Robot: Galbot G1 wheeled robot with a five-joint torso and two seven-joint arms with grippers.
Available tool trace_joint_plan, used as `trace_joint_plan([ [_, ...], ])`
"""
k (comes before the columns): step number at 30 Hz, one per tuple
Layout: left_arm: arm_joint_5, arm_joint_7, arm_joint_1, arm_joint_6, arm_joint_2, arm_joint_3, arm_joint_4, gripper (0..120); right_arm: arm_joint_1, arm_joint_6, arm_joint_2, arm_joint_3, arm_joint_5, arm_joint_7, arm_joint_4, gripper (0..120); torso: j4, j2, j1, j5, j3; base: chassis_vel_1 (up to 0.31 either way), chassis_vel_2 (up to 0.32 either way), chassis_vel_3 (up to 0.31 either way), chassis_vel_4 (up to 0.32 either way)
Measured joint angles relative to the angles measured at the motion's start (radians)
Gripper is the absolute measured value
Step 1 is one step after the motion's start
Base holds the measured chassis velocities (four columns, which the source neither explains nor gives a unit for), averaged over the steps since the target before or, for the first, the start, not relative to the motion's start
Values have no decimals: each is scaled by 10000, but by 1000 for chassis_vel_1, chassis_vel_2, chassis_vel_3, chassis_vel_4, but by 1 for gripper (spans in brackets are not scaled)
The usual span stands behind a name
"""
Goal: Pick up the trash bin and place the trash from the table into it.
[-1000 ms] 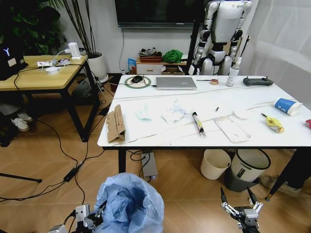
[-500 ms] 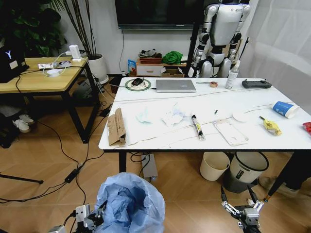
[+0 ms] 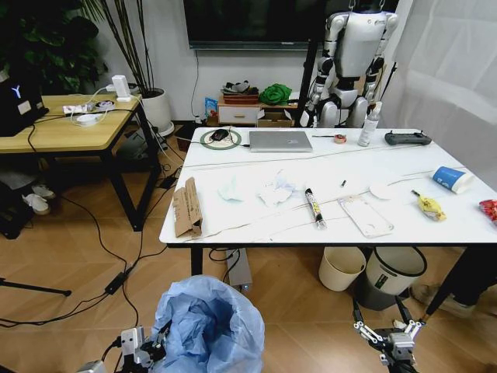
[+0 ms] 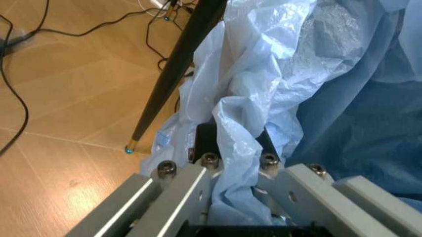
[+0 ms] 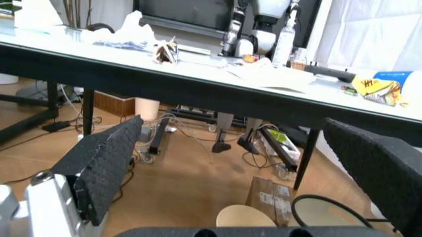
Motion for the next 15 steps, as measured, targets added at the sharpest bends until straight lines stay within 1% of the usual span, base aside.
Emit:
trace_joint_plan([
  [15,50,6,2,-18,-34,46,42,0,-17,-131,0,-108,148,4,182,100,0,821,367,0,453,0,0,0,0],
])
